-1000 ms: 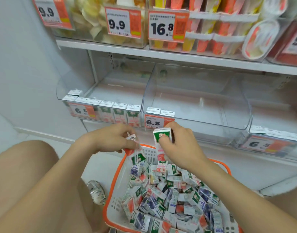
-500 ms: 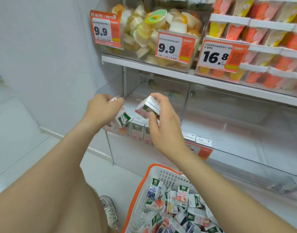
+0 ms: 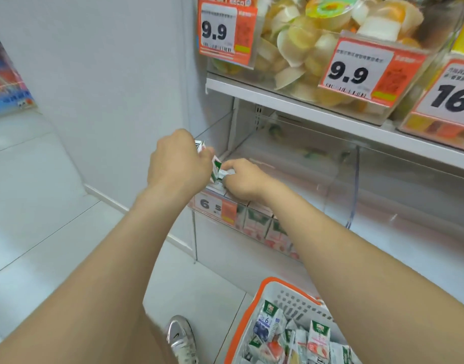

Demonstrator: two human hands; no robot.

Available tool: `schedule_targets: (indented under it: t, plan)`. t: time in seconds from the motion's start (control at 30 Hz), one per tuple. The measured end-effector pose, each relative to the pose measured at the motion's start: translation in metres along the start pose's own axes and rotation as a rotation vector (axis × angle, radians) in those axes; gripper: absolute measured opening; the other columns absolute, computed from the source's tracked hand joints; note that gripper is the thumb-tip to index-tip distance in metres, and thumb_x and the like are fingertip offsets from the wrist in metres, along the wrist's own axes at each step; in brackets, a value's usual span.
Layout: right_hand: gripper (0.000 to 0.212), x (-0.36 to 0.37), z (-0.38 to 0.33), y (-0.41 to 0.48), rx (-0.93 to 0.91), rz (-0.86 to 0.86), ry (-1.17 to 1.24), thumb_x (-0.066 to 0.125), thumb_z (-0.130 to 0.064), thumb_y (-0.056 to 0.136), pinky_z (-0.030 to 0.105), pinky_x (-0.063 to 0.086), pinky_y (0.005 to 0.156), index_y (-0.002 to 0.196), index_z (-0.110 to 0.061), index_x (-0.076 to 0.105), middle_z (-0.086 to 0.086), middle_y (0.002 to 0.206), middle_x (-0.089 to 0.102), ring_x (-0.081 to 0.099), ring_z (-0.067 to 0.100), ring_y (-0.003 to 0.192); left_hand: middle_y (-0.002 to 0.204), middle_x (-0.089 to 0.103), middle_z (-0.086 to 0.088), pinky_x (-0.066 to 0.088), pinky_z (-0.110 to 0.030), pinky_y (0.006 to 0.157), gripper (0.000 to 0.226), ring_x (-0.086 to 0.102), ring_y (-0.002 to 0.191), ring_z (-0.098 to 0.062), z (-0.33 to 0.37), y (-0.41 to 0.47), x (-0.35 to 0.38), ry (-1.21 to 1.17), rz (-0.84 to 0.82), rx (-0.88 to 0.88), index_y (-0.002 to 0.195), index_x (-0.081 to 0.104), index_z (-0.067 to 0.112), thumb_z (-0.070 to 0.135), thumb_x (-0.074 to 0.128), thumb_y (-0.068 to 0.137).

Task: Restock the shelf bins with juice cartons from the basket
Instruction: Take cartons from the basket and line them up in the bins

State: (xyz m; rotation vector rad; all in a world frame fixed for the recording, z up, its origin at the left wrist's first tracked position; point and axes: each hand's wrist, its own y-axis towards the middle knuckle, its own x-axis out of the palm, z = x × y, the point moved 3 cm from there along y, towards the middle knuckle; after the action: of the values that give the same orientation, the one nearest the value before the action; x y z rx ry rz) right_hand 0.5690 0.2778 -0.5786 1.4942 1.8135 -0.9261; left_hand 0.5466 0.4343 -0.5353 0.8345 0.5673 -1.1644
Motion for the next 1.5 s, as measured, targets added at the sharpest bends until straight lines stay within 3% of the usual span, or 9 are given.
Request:
schedule_targets:
  t: [0.1, 0.23, 0.6, 0.83, 0.97, 1.17, 1.3, 1.37, 1.5]
  plan:
    - [0.03, -0.008, -0.002, -0.003, -0.009, -0.003, 0.021, 0.039, -0.008, 0.097, 0.035, 0.041, 0.073, 0.08, -0.018, 0.062, 0.005, 0.084, 0.06, 0.052, 0.028, 0.091, 0.087, 0.065, -0.01, 0.038, -0.035, 0.064, 0.036, 0.061, 0.084, -0.038, 0.004, -0.002, 0.0, -0.015, -0.008, -0.002, 0.091, 0.067, 0.011, 0.047, 0.064, 0.097]
    - [0.059, -0.018, 0.001, -0.019, -0.05, 0.063, 0.059, 0.047, -0.008, 0.086, 0.038, 0.049, 0.101, 0.142, -0.022, 0.059, 0.004, 0.128, 0.065, 0.056, 0.027, 0.125, 0.085, 0.062, -0.009, 0.034, -0.036, 0.059, 0.039, 0.06, 0.085, -0.036, 0.006, -0.008, -0.004, -0.066, -0.012, -0.03, 0.094, 0.064, 0.009, 0.048, 0.062, 0.098]
    - [0.06, -0.046, 0.001, -0.094, -0.332, 0.309, 0.213, 0.087, -0.037, 0.077, 0.023, 0.05, 0.074, 0.124, -0.034, 0.049, -0.016, 0.102, 0.065, 0.062, 0.003, 0.095, 0.087, 0.077, -0.022, 0.067, -0.047, 0.076, 0.047, 0.079, 0.077, -0.033, 0.036, -0.038, -0.005, -0.697, -0.32, -0.299, 0.097, 0.072, -0.002, 0.044, 0.074, 0.091]
    - [0.038, -0.071, 0.035, -0.095, -0.025, 0.506, 0.158, 0.081, -0.048, 0.086, 0.02, 0.038, 0.06, 0.106, -0.022, 0.061, -0.014, 0.096, 0.06, 0.047, 0.012, 0.103, 0.107, 0.065, -0.014, 0.051, -0.041, 0.085, 0.022, 0.059, 0.101, -0.04, 0.02, -0.024, 0.004, 0.061, -0.253, 0.004, 0.104, 0.064, 0.01, 0.018, 0.046, 0.096]
    - [0.037, -0.058, 0.044, -0.073, 0.057, 0.329, 0.035, 0.073, -0.03, 0.095, 0.024, 0.037, 0.06, 0.125, -0.021, 0.054, 0.004, 0.114, 0.059, 0.041, 0.017, 0.109, 0.146, 0.042, -0.01, 0.037, -0.049, 0.102, 0.047, 0.039, 0.132, -0.04, 0.018, -0.034, 0.024, 0.336, -0.515, 0.131, 0.145, 0.043, 0.021, 0.02, 0.049, 0.098]
    - [0.037, -0.034, 0.029, -0.041, 0.079, 0.02, -0.024, 0.069, -0.026, 0.096, 0.033, 0.046, 0.082, 0.13, -0.014, 0.061, 0.006, 0.113, 0.064, 0.061, 0.029, 0.108, 0.15, 0.04, -0.008, 0.035, -0.051, 0.104, 0.067, 0.031, 0.142, -0.038, 0.01, -0.039, 0.031, 0.499, -0.644, 0.168, 0.15, 0.033, 0.025, 0.05, 0.063, 0.095]
    - [0.027, -0.025, 0.027, -0.028, 0.141, -0.128, 0.072, 0.045, -0.004, 0.091, 0.032, 0.021, 0.055, 0.066, -0.016, 0.043, 0.004, 0.068, 0.033, 0.028, 0.021, 0.061, 0.146, 0.042, -0.009, 0.038, -0.049, 0.099, 0.058, 0.033, 0.139, -0.037, 0.011, -0.039, 0.034, 0.501, -0.614, 0.197, 0.148, 0.037, 0.023, 0.047, 0.058, 0.1]
    - [0.031, -0.025, 0.027, -0.025, 0.128, -0.124, 0.052, 0.04, -0.003, 0.09, 0.033, 0.016, 0.054, 0.066, -0.019, 0.029, 0.003, 0.066, 0.025, 0.02, 0.02, 0.06, 0.143, 0.044, -0.008, 0.038, -0.046, 0.093, 0.052, 0.038, 0.134, -0.036, 0.011, -0.04, 0.035, 0.554, -0.581, 0.235, 0.148, 0.037, 0.024, 0.035, 0.058, 0.102]
    - [0.027, -0.018, 0.033, -0.027, 0.086, -0.073, -0.119, 0.044, -0.023, 0.1, 0.041, 0.051, 0.072, 0.088, -0.006, 0.061, 0.013, 0.091, 0.065, 0.059, 0.036, 0.083, 0.134, 0.049, -0.008, 0.04, -0.045, 0.093, 0.045, 0.045, 0.128, -0.037, 0.016, -0.044, 0.035, 0.593, -0.488, 0.315, 0.14, 0.042, 0.02, 0.022, 0.062, 0.1]
